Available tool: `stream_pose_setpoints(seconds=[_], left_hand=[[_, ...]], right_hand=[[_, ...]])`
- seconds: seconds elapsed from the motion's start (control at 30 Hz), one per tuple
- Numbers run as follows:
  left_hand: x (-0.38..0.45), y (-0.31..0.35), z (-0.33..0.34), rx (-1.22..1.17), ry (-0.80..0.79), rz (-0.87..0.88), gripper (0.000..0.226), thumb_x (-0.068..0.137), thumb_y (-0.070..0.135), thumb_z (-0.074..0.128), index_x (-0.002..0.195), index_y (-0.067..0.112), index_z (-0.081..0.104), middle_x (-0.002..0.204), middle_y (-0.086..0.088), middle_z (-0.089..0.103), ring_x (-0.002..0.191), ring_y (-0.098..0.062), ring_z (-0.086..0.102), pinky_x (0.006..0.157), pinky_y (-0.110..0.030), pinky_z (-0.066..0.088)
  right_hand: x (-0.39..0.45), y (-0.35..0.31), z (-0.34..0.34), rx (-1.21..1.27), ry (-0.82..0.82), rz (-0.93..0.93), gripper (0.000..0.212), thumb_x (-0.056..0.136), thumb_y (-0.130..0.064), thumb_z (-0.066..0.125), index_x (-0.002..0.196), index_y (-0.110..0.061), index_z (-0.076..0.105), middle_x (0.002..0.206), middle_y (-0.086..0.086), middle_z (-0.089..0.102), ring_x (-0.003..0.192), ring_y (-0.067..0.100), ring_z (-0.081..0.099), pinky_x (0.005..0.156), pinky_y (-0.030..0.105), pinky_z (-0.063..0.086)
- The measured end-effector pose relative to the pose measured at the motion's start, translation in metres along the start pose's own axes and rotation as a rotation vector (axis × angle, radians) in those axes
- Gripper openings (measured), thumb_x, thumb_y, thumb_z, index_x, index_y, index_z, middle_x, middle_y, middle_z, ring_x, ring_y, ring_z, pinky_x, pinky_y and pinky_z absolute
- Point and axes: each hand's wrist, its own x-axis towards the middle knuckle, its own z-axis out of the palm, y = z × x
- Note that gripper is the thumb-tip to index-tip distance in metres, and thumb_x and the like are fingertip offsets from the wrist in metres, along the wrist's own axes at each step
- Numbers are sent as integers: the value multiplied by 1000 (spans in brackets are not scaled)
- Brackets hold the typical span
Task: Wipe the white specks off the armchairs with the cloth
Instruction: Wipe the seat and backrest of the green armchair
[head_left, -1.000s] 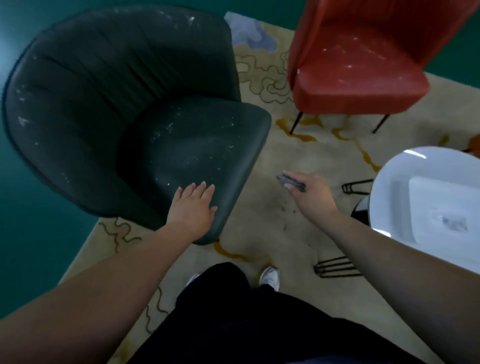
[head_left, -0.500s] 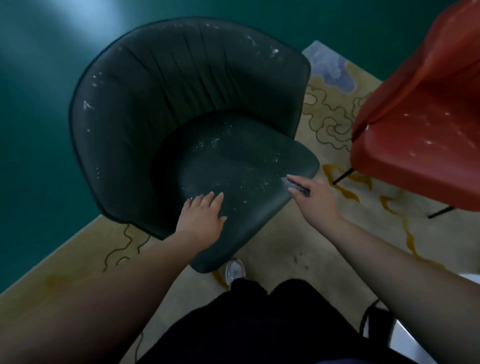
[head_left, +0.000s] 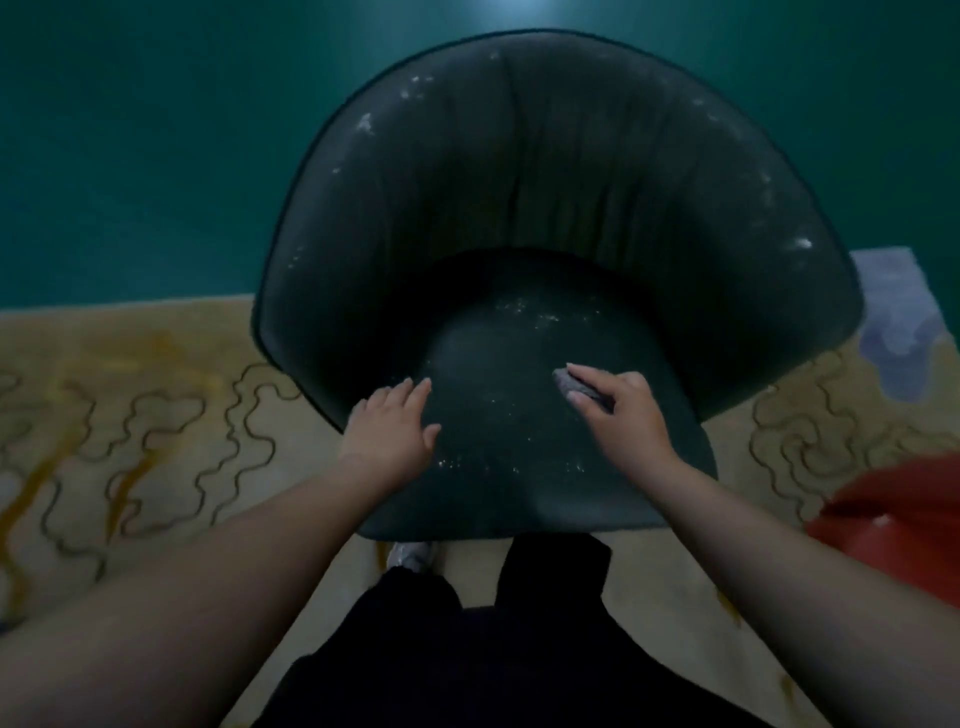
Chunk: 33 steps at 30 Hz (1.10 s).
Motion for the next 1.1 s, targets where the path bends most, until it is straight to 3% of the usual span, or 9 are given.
stream_pose_setpoints(seconds=[0.2, 0.4, 0.47, 0.53, 0.6, 0.73, 0.97, 1.03, 1.1], left_hand=[[-8, 5, 27, -192, 35, -332, 66, 97, 47, 40, 153, 21, 16, 158, -6, 23, 142, -26, 25, 116, -40, 23], [-14, 2, 72, -374, 46, -561, 66, 96, 44, 46, 152, 22, 19, 158, -4, 23, 141, -27, 24, 115, -40, 23], [-10, -4, 91, -450, 46, -604, 66, 96, 42, 48, 152, 24, 20, 158, -3, 22, 142, -27, 22, 115, -40, 23], [0, -11, 111, -488, 44, -618, 65, 96, 42, 48, 152, 25, 19, 158, -2, 21, 143, -27, 21, 116, -39, 23], [12, -19, 132, -475, 52, -607, 65, 96, 44, 48, 152, 27, 19, 159, -1, 20, 143, -26, 21, 116, -38, 23], [39, -35, 173, -495, 99, -558, 67, 94, 45, 50, 152, 30, 19, 158, -3, 21, 144, -28, 19, 117, -43, 21], [82, -46, 222, -531, 268, -574, 64, 92, 43, 54, 149, 33, 27, 158, -1, 23, 143, -27, 18, 116, -45, 21], [89, -45, 235, -571, 296, -583, 63, 92, 43, 54, 149, 34, 28, 158, 0, 23, 143, -26, 18, 116, -46, 21], [93, -43, 245, -594, 318, -588, 62, 92, 43, 53, 148, 34, 29, 158, 1, 21, 144, -26, 17, 117, -46, 21]], right_hand=[[60, -11, -1, -95, -293, -153, 36, 94, -26, 60, 128, -35, 60, 103, -6, 41, 86, -5, 46, 79, 6, 38], [93, -5, 46, -123, -486, -225, 43, 95, -25, 58, 134, -41, 50, 103, -10, 40, 87, -1, 49, 66, 2, 37], [98, 3, 70, -121, -513, -232, 45, 95, -24, 58, 135, -42, 48, 103, -11, 39, 87, -2, 49, 71, 3, 38], [104, 12, 95, -106, -532, -221, 45, 95, -24, 59, 135, -41, 49, 106, -11, 40, 90, -2, 50, 83, 14, 43], [111, 25, 122, -90, -537, -211, 44, 95, -24, 59, 135, -42, 50, 106, -14, 41, 92, -2, 51, 88, 19, 44], [127, 53, 175, -112, -514, -261, 44, 94, -26, 59, 135, -41, 49, 113, -7, 44, 95, -5, 50, 79, 4, 36], [164, 87, 251, -122, -389, -426, 48, 93, -26, 62, 138, -32, 47, 112, -9, 42, 93, -17, 44, 80, -8, 29], [176, 91, 269, -163, -306, -525, 48, 93, -24, 63, 138, -28, 48, 111, -8, 39, 90, -6, 42, 84, -5, 29], [183, 96, 285, -222, -189, -636, 47, 92, -21, 64, 137, -23, 50, 111, -5, 37, 100, 1, 38, 91, 7, 31]])
